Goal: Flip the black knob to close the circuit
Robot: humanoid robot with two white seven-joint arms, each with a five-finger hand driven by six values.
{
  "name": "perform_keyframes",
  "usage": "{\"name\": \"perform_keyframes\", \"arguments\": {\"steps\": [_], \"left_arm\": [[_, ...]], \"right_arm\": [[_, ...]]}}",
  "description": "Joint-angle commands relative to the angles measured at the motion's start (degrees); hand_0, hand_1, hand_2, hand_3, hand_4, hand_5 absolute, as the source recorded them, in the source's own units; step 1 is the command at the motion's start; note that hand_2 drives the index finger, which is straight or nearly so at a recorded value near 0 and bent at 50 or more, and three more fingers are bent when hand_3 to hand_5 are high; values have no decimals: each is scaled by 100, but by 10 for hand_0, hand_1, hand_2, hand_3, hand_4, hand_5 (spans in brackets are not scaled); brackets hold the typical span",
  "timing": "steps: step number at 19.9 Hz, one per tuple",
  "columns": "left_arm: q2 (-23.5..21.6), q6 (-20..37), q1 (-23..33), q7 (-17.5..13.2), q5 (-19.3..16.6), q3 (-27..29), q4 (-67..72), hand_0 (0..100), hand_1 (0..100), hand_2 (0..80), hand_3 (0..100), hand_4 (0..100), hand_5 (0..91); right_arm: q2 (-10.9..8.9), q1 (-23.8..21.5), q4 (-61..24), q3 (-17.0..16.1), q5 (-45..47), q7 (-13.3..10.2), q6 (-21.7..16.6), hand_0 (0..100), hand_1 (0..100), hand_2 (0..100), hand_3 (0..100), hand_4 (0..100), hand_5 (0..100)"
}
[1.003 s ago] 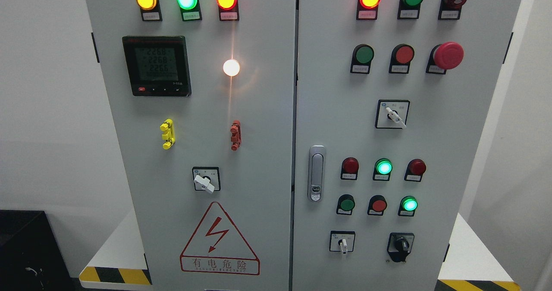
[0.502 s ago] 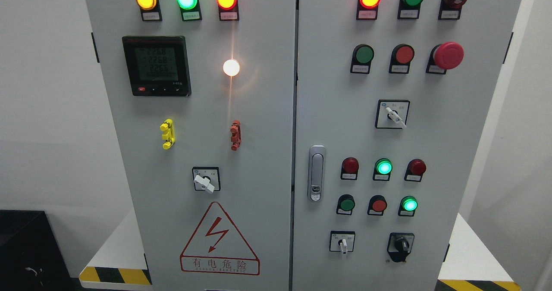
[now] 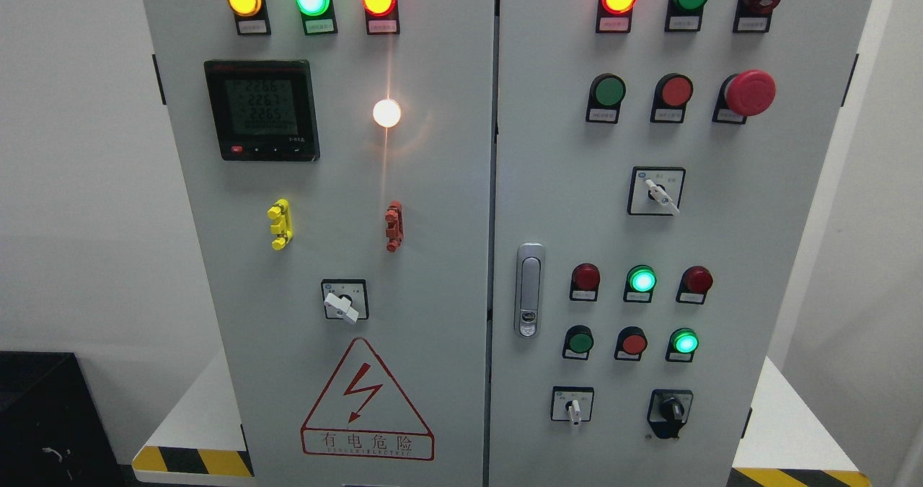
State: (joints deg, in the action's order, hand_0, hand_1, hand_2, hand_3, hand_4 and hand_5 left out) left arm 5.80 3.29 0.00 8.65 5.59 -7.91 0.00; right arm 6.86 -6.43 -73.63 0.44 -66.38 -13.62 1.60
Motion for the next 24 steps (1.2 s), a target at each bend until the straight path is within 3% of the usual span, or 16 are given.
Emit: {"name": "perform_keyframes", "arguments": {"steps": [1,9,15,24], "left_arm": [[0,-4,132,-4,4,0,-167,120,556,0,0,0,0],[0,-4,123,-4,4,0,-167,120,556,0,0,0,0],[0,-4,132,-4,4,0,-176,120,556,0,0,0,0],[0,-4,132,-4,4,0,-176,120,556,0,0,0,0]], "right_arm": [[26,176,-1065,35,-68,148,69,0,52,839,975,913,1000],[43,598,-1601,9,-305,684,517,0,57,891,1000,952,1000],[35,862,-1883,-202,-508,1071,772,0,54,901,1000,960,1000],[26,1310,-2006,-325,-630,1388,1027,0,54,900,1000,963,1000]]}}
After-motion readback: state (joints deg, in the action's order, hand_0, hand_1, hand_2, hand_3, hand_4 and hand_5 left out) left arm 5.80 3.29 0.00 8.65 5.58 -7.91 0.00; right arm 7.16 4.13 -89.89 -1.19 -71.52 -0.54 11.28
